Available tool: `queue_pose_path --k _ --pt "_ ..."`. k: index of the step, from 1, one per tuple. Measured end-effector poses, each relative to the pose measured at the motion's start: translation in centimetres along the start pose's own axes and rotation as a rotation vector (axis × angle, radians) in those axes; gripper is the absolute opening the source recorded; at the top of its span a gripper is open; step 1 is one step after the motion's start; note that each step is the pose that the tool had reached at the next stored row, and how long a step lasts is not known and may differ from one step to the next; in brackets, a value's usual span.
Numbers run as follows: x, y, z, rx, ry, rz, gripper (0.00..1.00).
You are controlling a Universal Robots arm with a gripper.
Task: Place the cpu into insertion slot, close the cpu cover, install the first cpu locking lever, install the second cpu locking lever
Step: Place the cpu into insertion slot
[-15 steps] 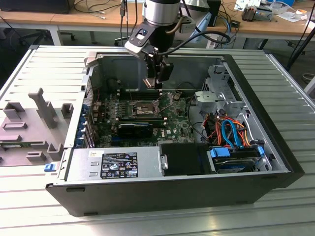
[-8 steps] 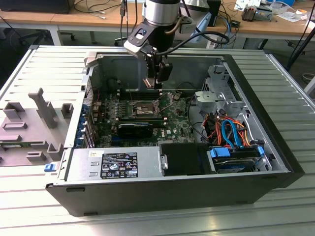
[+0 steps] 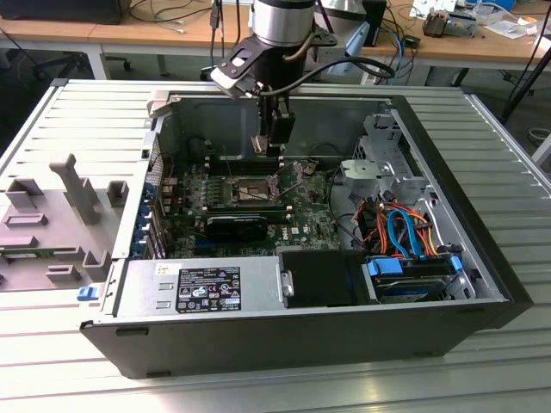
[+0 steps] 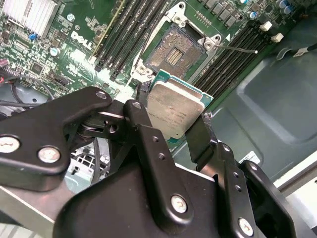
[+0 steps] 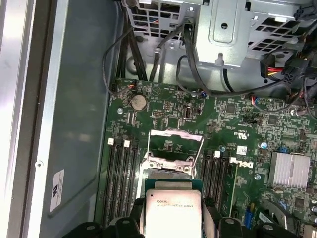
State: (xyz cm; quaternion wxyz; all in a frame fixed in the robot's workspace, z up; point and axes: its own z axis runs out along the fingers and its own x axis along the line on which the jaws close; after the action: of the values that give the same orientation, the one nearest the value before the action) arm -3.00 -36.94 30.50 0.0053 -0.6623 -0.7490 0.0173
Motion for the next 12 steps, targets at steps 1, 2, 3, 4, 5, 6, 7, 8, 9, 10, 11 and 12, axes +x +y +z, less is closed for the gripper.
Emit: queue_pose_path --k 1,2,3,4,5,6,7,8,9,10,11,12 --pt "0.00 0.00 0.01 0.0000 0.0002 0.007 0.55" --pt "0.00 0.00 0.01 0.0002 0.0004 0.013 0.55" --pt "0.00 0.00 0.02 0.0003 0.0007 0.021 0.55" --pt "0.00 0.00 0.03 0.0004 0.0009 0.028 0.55" --pt "0.00 0.00 0.03 0.0005 0.0011 0.035 0.55" --pt "0.00 0.00 0.04 0.0006 0.0014 0.043 0.55" --pt "0.00 0.00 0.05 0.0008 0.0018 0.054 0.55" --pt "0.00 0.00 0.05 0.0009 0.0019 0.060 0.55" --pt "0.00 0.00 0.06 0.0010 0.0022 0.067 0.55" --pt "0.00 0.00 0.07 0.0012 0.0025 0.077 0.55" --pt "0.00 0.00 0.07 0.0012 0.0028 0.084 0.55" --pt "0.00 0.00 0.08 0.0013 0.0030 0.090 0.55"
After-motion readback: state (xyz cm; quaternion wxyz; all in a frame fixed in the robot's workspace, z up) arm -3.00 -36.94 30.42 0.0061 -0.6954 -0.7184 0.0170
